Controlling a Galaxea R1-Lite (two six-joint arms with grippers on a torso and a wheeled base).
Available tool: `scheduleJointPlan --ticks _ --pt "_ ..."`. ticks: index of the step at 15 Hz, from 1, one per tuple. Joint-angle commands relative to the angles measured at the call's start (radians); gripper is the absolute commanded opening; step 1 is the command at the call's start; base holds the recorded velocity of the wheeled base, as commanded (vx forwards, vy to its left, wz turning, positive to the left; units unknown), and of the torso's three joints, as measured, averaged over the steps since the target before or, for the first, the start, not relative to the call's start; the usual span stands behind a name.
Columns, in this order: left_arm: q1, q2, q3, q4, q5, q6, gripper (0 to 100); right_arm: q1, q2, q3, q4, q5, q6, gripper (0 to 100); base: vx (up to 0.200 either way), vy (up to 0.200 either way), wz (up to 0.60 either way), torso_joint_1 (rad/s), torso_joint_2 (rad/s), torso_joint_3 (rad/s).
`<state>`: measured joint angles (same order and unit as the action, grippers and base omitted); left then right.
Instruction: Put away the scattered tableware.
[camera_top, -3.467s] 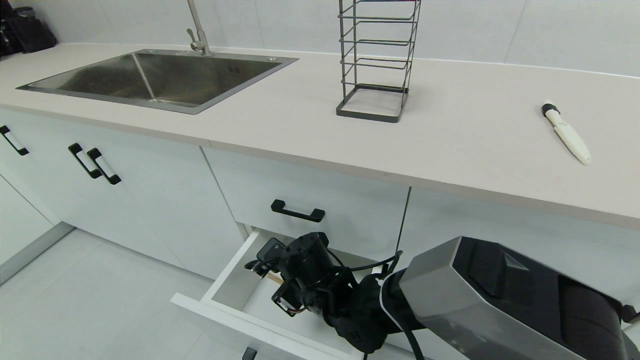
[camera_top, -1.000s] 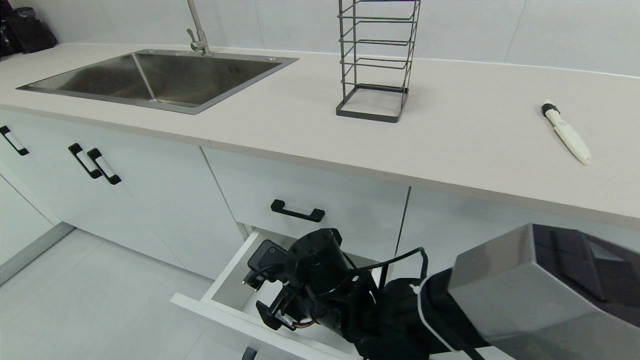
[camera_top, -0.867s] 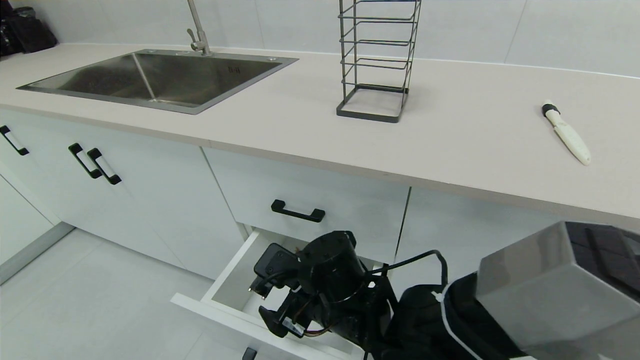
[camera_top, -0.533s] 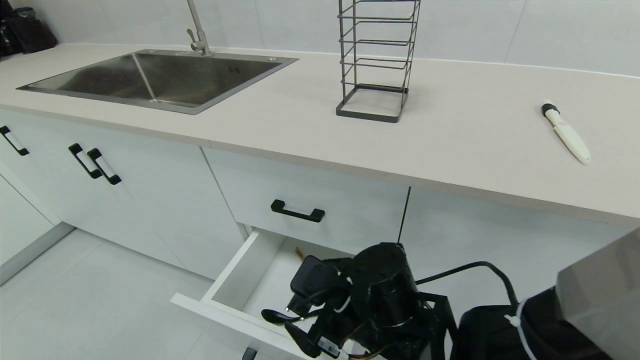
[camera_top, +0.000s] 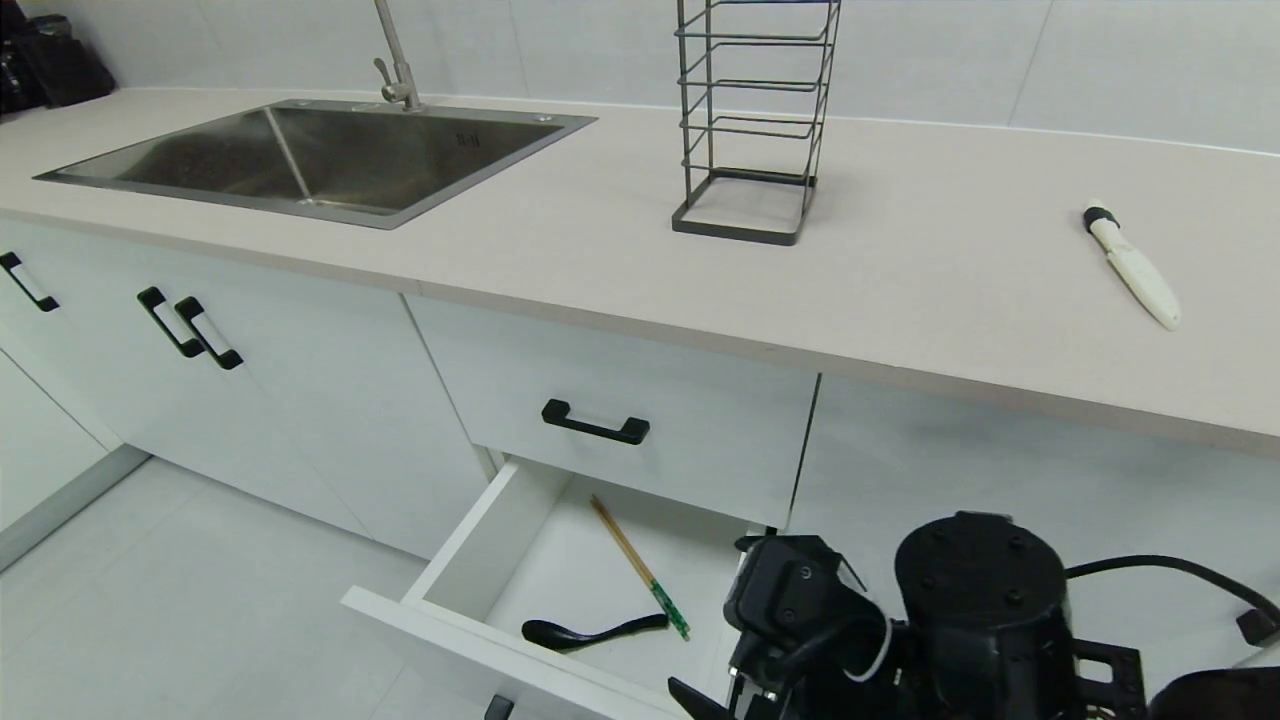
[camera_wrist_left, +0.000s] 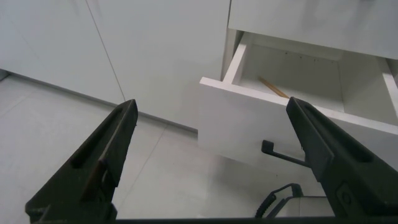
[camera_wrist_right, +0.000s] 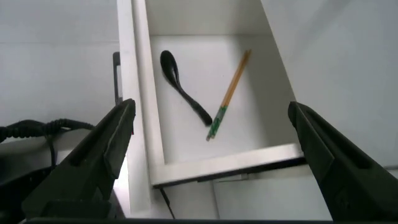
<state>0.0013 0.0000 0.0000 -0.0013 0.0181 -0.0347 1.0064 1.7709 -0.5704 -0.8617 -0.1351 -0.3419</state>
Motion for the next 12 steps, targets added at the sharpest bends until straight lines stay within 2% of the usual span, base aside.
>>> scheduleJointPlan --ticks 1,3,5,9,11,12 --pt "0.0 0.0 0.0 0.0 0.0 -0.001 100 -0.005 -0.126 0.101 -0.008 0.005 0.006 100 0.0 0.0 0.0 0.0 0.0 0.0" --pt "0.0 0.0 0.0 0.0 0.0 -0.001 100 -0.006 -0.22 0.173 -0.007 0.0 0.004 100 0.0 0.0 0.0 0.0 0.0 0.0" --pt "0.0 0.0 0.0 0.0 0.0 -0.001 100 -0.091 -0.306 0.225 0.001 0.006 0.004 100 0.0 0.0 0.0 0.0 0.0 0.0" --pt "0.0 0.0 0.0 0.0 0.0 -0.001 100 -0.135 -0.413 0.294 0.03 0.005 0.004 100 0.0 0.0 0.0 0.0 0.0 0.0" --pt "0.0 0.0 0.0 0.0 0.0 -0.001 100 -0.299 -0.651 0.442 0.104 0.066 -0.02 100 0.0 0.0 0.0 0.0 0.0 0.0" --pt "0.0 0.0 0.0 0.0 0.0 -0.001 100 -0.348 -0.748 0.472 0.127 0.083 -0.042 100 0.0 0.0 0.0 0.0 0.0 0.0"
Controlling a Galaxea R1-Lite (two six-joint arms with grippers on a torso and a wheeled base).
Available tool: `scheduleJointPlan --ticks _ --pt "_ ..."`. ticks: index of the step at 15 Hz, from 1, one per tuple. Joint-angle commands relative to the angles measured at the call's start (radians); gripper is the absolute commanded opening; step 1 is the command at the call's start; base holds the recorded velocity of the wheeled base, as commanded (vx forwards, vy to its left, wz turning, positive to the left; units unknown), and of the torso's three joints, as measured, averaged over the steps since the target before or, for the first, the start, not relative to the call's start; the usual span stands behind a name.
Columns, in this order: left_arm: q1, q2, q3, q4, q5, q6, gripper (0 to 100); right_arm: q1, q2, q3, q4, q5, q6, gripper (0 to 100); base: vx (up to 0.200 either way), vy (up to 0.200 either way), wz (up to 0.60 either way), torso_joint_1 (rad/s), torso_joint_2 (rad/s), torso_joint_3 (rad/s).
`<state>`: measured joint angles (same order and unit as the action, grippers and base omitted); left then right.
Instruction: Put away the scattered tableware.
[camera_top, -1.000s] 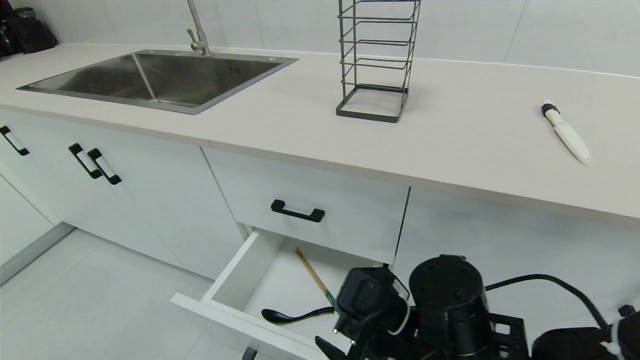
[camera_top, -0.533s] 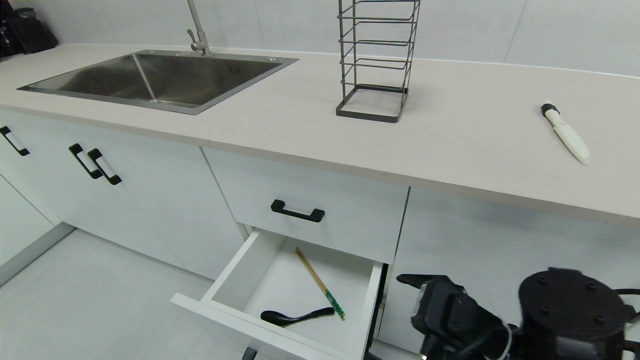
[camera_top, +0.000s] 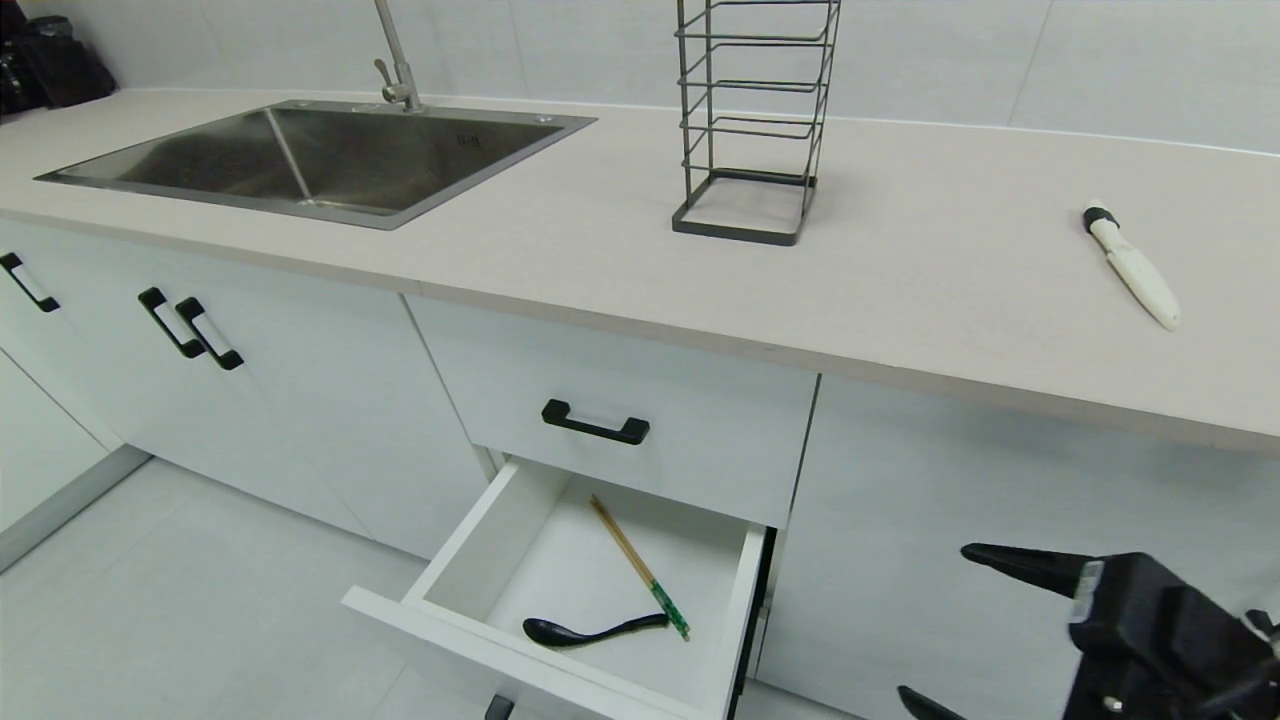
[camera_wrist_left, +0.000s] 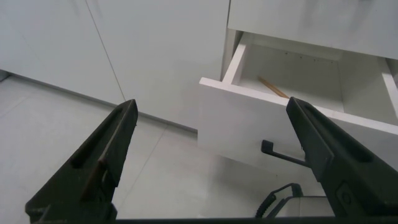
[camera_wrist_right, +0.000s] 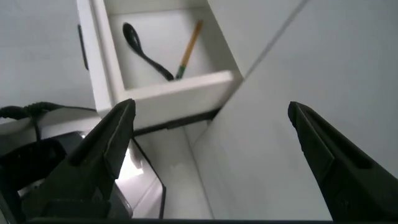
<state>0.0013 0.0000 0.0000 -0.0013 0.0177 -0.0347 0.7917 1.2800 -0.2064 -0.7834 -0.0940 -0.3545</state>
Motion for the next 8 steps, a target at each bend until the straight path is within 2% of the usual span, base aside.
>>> scheduleJointPlan --ticks 1,3,5,8 --pt "0.0 0.0 0.0 0.0 0.001 -0.001 100 -0.2 -0.386 0.133 0.076 0.043 -0.044 100 0.0 0.0 0.0 0.0 0.0 0.0" --pt "0.0 0.0 0.0 0.0 0.001 0.001 100 -0.404 -0.666 0.102 0.116 0.06 -0.032 100 0.0 0.0 0.0 0.0 0.0 0.0" --pt "0.0 0.0 0.0 0.0 0.001 -0.001 100 -0.577 -0.961 0.099 0.213 0.083 0.075 100 0.0 0.0 0.0 0.0 0.0 0.0" --pt "0.0 0.0 0.0 0.0 0.001 -0.001 100 -0.689 -1.185 0.113 0.475 0.08 0.098 100 0.0 0.0 0.0 0.0 0.0 0.0"
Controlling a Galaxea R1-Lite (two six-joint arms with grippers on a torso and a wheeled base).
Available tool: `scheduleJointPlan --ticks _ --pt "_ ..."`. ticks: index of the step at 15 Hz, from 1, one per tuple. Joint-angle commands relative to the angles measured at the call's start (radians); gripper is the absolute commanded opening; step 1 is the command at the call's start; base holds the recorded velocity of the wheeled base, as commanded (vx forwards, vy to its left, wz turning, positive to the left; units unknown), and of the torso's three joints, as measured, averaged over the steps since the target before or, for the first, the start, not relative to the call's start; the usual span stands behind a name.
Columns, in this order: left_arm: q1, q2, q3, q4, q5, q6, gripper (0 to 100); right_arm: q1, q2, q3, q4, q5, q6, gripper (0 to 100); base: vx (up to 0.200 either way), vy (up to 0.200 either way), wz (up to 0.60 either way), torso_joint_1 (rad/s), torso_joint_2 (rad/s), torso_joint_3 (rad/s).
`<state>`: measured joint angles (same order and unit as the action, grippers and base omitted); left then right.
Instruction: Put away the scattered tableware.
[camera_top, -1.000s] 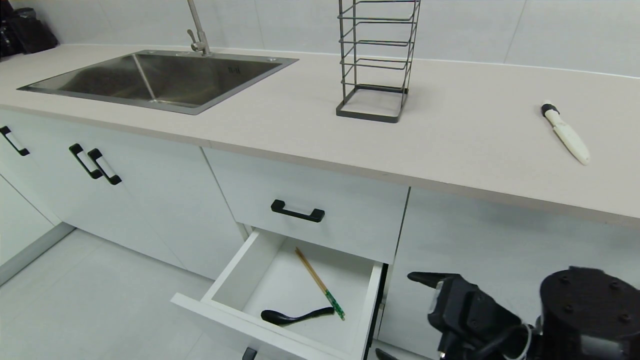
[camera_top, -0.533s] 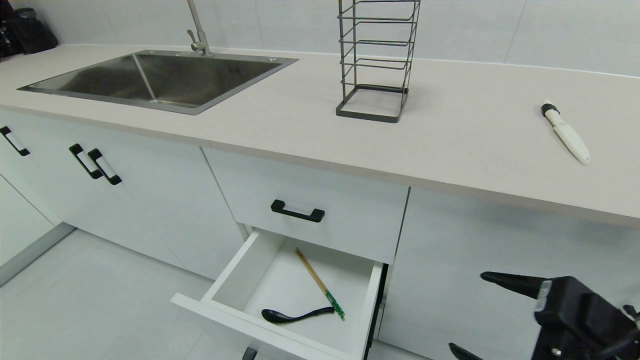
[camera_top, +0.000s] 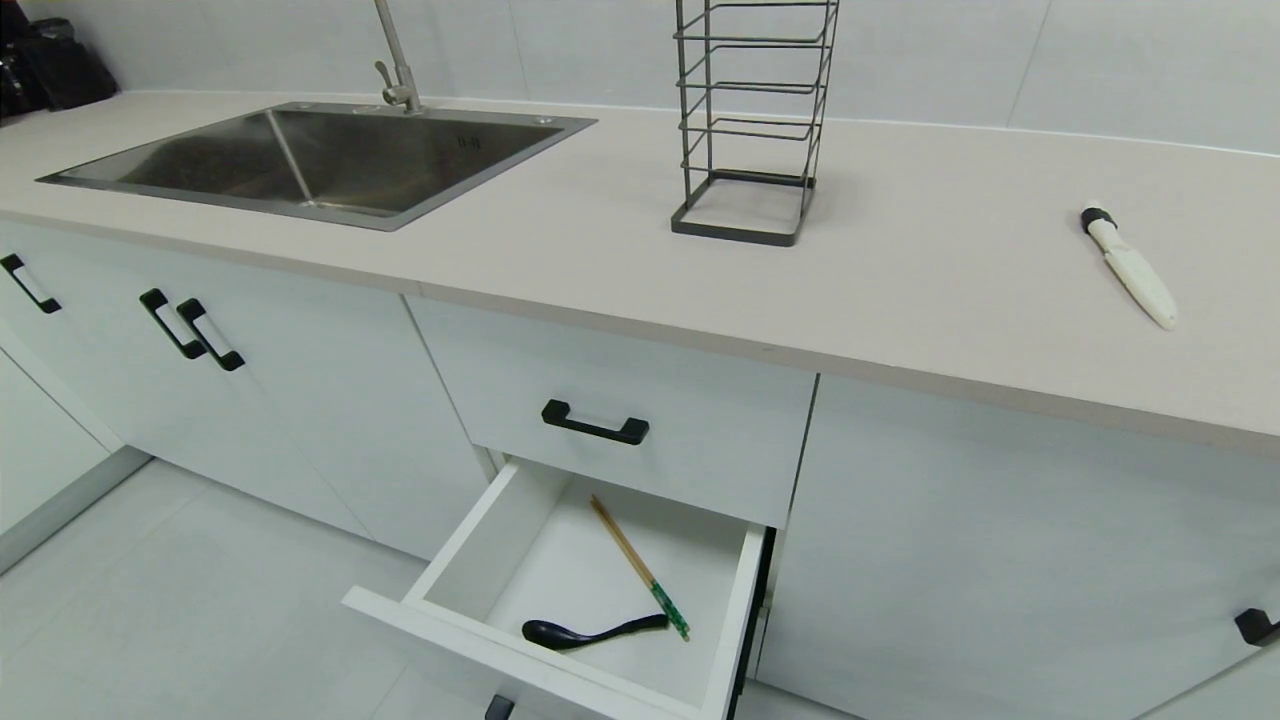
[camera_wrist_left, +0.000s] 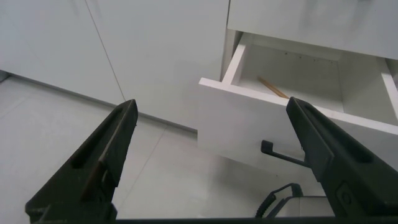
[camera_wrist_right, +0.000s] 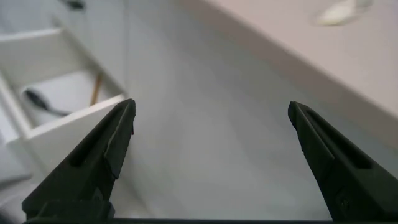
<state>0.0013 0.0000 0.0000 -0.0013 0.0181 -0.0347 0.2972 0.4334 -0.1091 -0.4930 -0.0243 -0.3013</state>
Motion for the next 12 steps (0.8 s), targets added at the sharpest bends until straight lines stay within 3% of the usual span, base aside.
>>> scheduleJointPlan --ticks 1,4,5,10,12 --pt "0.0 0.0 0.0 0.0 0.0 -0.001 100 -0.225 -0.34 0.028 0.177 0.01 0.053 100 0.0 0.0 0.0 0.0 0.0 0.0" --pt "0.0 0.0 0.0 0.0 0.002 -0.001 100 -0.299 -0.409 0.092 0.281 0.015 0.059 100 0.0 0.0 0.0 0.0 0.0 0.0" --pt "0.0 0.0 0.0 0.0 0.002 -0.001 100 -0.299 -0.433 0.109 0.409 0.009 0.073 100 0.0 0.0 0.0 0.0 0.0 0.0" --pt "0.0 0.0 -0.002 -0.002 -0.003 0.001 100 -0.299 -0.433 0.109 0.432 -0.148 0.255 100 0.0 0.0 0.0 0.0 0.0 0.0" --pt "0.0 0.0 -0.005 -0.054 -0.05 0.019 100 -0.299 -0.433 0.109 0.442 -0.197 0.33 100 0.0 0.0 0.0 0.0 0.0 0.0"
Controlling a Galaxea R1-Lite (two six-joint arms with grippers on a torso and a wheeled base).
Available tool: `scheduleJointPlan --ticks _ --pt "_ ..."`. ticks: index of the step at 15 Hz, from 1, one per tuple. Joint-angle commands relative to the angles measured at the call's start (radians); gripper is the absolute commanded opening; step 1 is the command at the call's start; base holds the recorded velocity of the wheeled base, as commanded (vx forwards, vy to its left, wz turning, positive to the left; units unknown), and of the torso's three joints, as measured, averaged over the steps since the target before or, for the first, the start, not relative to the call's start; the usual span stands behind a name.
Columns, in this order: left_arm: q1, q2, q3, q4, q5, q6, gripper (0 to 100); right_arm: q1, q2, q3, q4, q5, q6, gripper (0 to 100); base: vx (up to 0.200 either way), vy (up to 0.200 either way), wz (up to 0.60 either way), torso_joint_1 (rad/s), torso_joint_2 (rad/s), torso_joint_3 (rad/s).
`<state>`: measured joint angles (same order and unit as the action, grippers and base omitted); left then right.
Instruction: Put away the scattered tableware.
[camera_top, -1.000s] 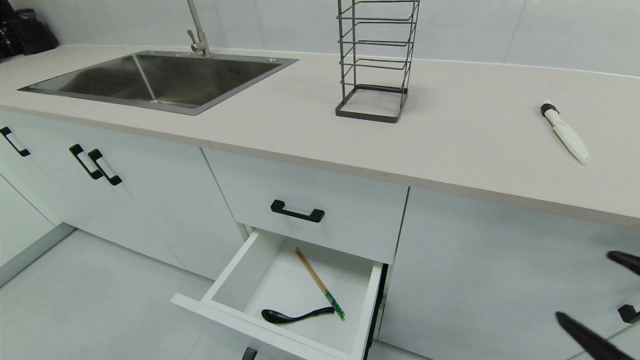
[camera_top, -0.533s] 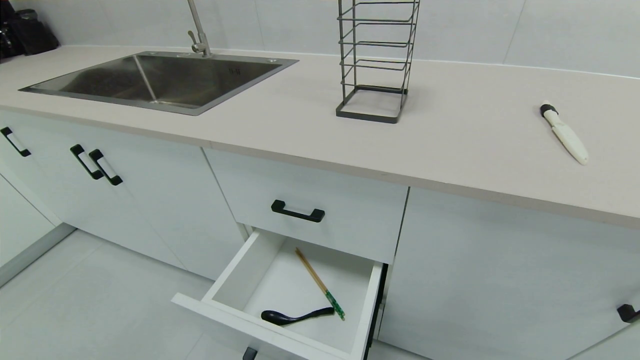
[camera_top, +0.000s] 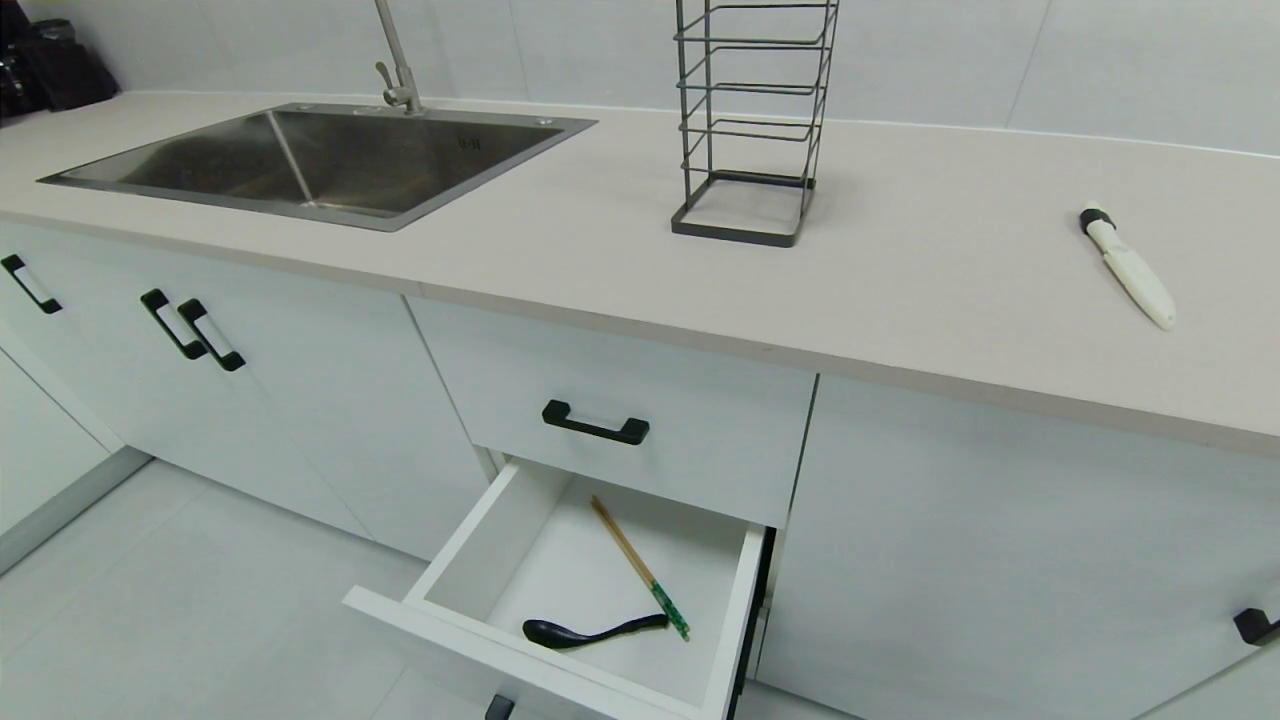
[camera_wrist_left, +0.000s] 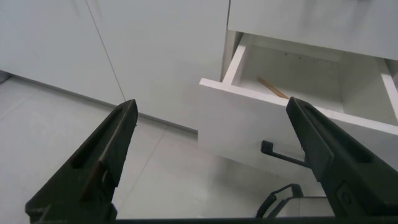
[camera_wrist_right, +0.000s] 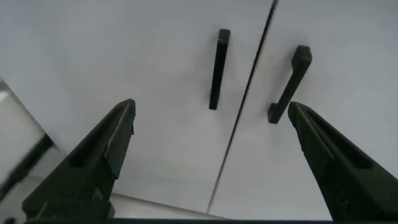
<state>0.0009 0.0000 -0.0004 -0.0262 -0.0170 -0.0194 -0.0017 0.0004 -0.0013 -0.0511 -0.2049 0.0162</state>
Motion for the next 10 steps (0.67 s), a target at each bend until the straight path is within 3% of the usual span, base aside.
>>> scheduleJointPlan --ticks 1,2,3,4,6,7,10 --pt "0.001 0.0 -0.016 -0.156 -0.06 0.002 100 0.0 0.0 0.001 0.0 -0.024 0.013 100 0.0 0.0 0.0 0.0 0.0 0.0" --pt "0.007 0.012 -0.05 -0.201 -0.12 -0.001 100 0.0 0.001 0.001 0.002 -0.01 0.013 100 0.0 0.0 0.0 0.0 0.0 0.0" --pt "0.007 0.054 -0.105 -0.159 -0.164 -0.002 100 0.0 0.0 0.001 0.005 0.067 0.022 100 0.0 0.0 0.0 0.0 0.0 0.0" --pt "-0.012 0.112 -0.167 -0.08 -0.204 -0.016 100 0.0 0.0 0.001 0.03 0.156 0.025 100 0.0 0.0 0.0 0.0 0.0 0.0" --pt "-0.087 0.215 -0.251 0.074 -0.327 -0.076 100 0.0 0.0 0.001 0.036 0.174 0.019 100 0.0 0.0 0.0 0.0 0.0 0.0" --pt "-0.099 0.273 -0.251 0.1 -0.357 -0.076 100 0.0 0.0 0.001 0.037 0.179 0.018 100 0.0 0.0 0.0 0.0 0.0 0.0" --pt "-0.105 0.436 -0.222 0.101 -0.371 -0.057 100 0.0 0.0 0.001 0.048 0.199 -0.019 100 0.0 0.0 0.0 0.0 0.0 0.0"
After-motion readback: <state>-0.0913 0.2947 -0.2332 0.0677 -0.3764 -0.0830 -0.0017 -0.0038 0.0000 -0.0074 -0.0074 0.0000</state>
